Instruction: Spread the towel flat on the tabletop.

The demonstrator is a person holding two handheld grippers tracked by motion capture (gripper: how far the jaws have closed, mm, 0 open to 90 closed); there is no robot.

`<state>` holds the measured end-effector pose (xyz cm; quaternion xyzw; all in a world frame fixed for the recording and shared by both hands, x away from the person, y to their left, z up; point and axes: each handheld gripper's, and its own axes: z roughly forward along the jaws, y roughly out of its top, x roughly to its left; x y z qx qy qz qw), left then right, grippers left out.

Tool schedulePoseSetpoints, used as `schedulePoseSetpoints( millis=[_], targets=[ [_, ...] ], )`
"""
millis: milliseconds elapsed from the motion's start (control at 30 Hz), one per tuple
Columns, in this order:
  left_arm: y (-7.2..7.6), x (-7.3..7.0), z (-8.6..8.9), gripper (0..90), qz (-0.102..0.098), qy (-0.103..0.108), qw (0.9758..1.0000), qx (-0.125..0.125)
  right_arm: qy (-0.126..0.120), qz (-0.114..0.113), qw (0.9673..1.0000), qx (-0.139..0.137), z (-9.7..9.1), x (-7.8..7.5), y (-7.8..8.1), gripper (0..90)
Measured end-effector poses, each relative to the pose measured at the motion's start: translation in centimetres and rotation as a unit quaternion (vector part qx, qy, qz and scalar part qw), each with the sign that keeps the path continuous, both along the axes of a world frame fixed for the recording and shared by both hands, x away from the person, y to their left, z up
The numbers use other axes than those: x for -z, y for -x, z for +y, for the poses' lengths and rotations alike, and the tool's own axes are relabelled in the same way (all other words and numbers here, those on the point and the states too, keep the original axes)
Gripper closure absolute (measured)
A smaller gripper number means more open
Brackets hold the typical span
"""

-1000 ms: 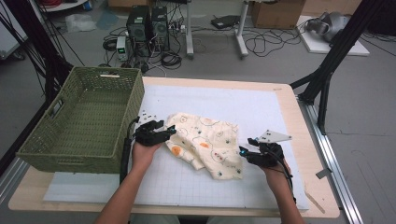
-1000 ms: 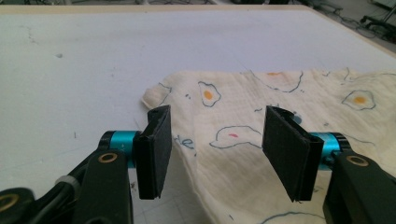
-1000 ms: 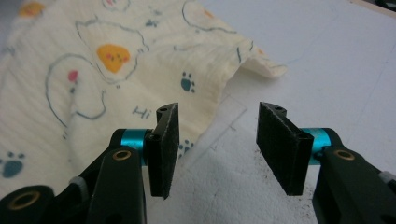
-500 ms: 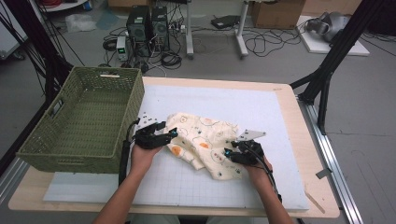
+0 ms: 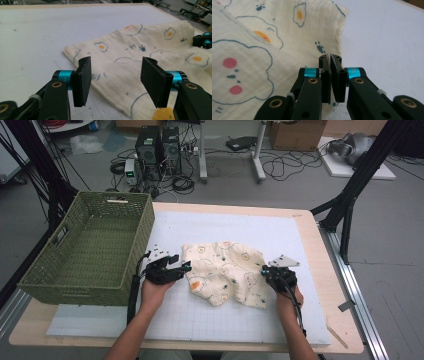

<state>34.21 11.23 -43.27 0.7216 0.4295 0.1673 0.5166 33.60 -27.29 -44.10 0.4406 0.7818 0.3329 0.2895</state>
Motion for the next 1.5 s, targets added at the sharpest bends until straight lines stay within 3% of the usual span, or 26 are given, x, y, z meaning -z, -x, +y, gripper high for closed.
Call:
schedulePoseSetpoints(
  millis=[100, 167, 300, 433, 467, 533, 600, 667, 733, 767, 833, 900, 933, 1033, 1100, 1133, 1200, 1233, 1333, 1367, 1433, 1500],
  targets=[
    [0.5, 0.0, -0.2, 41.2, 0.0, 0.009, 0.9999, 0.009, -0.046, 0.006, 0.9989, 0.008, -1.1, -0.2, 0.0, 78.7],
    [0.8, -0.1, -0.4, 40.7, 0.008, 0.006, 0.9997, 0.023, -0.076, -0.003, 0.9971, -0.009, -1.5, -0.7, 0.2, 73.4],
    [1.2, -0.1, -0.7, 40.6, 0.01, 0.012, 0.999, 0.043, -0.085, -0.022, 0.9961, -0.013, -1.7, -1.5, 0.7, 62.7],
    [1.4, 0.6, -1.7, 40.2, 0.038, 0.002, 0.9972, 0.064, -0.103, -0.008, 0.9942, -0.029, -2.0, -1.6, 0.8, 57.9],
    [1.5, 0.9, -2.2, 39.5, 0.05, -0.009, 0.9961, 0.072, -0.106, -0.002, 0.9937, -0.035, -2.0, -1.6, 0.9, 57.3],
    [1.7, 1.4, -3.2, 38.3, 0.055, -0.049, 0.9937, 0.085, -0.099, 0.009, 0.9939, -0.046, -1.8, -1.5, 1.0, 56.3],
    [1.8, 1.8, -4.1, 38.8, 0.044, -0.09, 0.9909, 0.09, -0.081, 0.018, 0.9954, -0.048, -1.5, -1.4, 1.1, 55.4],
    [1.9, 1.8, -4.7, 42.0, 0.04, -0.118, 0.9883, 0.089, -0.089, 0.028, 0.9943, -0.053, -1.5, -1.2, 1.0, 54.1],
    [2.1, 1.8, -5.1, 45.8, 0.029, -0.14, 0.9863, 0.082, -0.102, 0.024, 0.9929, -0.056, -1.6, -1.4, 1.1, 53.7],
    [2.1, 1.8, -5.2, 51.5, 0.023, -0.148, 0.9852, 0.083, -0.105, 0.021, 0.9927, -0.056, -1.7, -1.5, 1.2, 53.2],
    [2.1, 1.6, -5.4, 87.1, 0.016, -0.163, 0.9826, 0.087, -0.11, 0.023, 0.9924, -0.051, -2.0, -1.6, 1.2, 53.0],
    [1.7, 1.3, -5.2, 87.9, 0.021, -0.165, 0.9833, 0.073, -0.115, 0.03, 0.9919, -0.046, -2.2, -1.5, 1.1, 55.3],
    [1.4, 1.1, -4.9, 87.9, 0.016, -0.157, 0.9858, 0.058, -0.118, 0.033, 0.9912, -0.049, -2.3, -1.4, 1.1, 57.5],
    [0.5, 0.5, -3.2, 87.9, 0.01, -0.122, 0.9924, 0.014, -0.114, 0.04, 0.9909, -0.059, -2.0, -1.2, 1.2, 60.7],
    [0.1, 0.2, -2.0, 88.0, 0.026, -0.081, 0.9963, -0.007, -0.101, 0.052, 0.9911, -0.069, -1.3, -0.8, 1.2, 59.3],
    [0.0, 0.1, -1.7, 88.1, 0.029, -0.07, 0.9971, -0.011, -0.093, 0.062, 0.9909, -0.075, -0.8, -0.4, 1.1, 58.0],
    [0.0, -0.1, -1.3, 88.1, 0.023, -0.073, 0.997, -0.013, -0.062, 0.081, 0.9907, -0.09, 0.4, 0.6, 0.9, 58.1],
    [0.0, -0.1, -1.1, 88.1, 0.021, -0.069, 0.9973, -0.016, -0.055, 0.067, 0.9917, -0.095, 0.7, 0.7, 1.0, 62.8],
    [-0.4, -0.1, -0.7, 88.1, 0.024, -0.048, 0.9984, -0.019, -0.062, 0.078, 0.9898, -0.102, 0.8, 0.6, 0.8, 82.6],
    [-0.5, 0.1, -0.8, 88.1, 0.024, -0.053, 0.9982, -0.014, -0.057, 0.074, 0.9904, -0.102, 0.8, 0.6, 0.8, 88.4],
    [-0.6, 0.4, -1.3, 88.0, 0.023, -0.067, 0.9975, -0.001, -0.057, 0.068, 0.9912, -0.098, 0.7, 0.7, 0.5, 89.0],
    [-0.8, 0.6, -1.5, 88.0, 0.019, -0.062, 0.9979, -0.002, -0.045, 0.054, 0.9939, -0.084, 0.6, 0.7, 0.3, 89.1]
  ],
)
